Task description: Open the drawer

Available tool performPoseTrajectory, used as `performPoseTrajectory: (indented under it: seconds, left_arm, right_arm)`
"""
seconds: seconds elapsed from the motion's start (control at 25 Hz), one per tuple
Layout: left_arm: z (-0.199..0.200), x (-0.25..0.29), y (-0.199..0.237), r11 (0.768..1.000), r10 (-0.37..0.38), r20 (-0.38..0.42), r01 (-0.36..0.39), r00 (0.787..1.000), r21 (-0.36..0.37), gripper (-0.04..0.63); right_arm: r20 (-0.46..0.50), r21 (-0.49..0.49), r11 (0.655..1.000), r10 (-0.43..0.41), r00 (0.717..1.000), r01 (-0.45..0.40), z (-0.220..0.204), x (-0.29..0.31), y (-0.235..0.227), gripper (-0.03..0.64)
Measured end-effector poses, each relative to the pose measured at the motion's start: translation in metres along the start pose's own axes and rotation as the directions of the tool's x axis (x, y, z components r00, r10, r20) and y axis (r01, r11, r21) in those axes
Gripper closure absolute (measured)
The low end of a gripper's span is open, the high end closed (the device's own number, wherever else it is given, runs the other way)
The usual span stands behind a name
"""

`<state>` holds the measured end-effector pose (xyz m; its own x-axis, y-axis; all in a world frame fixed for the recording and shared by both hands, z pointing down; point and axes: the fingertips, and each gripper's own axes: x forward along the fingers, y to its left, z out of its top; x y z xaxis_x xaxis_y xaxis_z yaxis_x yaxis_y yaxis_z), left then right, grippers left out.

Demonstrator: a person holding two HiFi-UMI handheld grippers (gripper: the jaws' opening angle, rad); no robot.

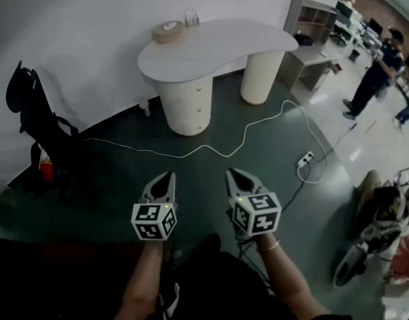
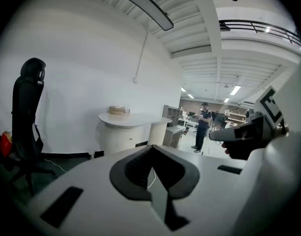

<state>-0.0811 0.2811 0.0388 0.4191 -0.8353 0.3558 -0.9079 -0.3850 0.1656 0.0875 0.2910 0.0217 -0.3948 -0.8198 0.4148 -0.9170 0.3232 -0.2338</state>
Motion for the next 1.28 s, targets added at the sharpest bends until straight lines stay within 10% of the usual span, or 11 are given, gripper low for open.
performPoseTrajectory:
  seconds: [0.84,1.28]
  left_arm:
    - [0.024,0.044,-0.003,0.999,0.033,-0.019,-0.032,0.999,0.015,0.592]
    - [0.035,0.108,0.033,1.000,0.019,-0.046,-0.018,0.999,0.018,0.592]
  right_arm:
    - [0.069,-0.121,0.993,0.017,0.997,-0.009,0.030,0.032,-0.043,0.614]
    - [-0.027,-0.014,0.998,0.063,0.998,-0.063,0.020,0.103,-0.058,0.534]
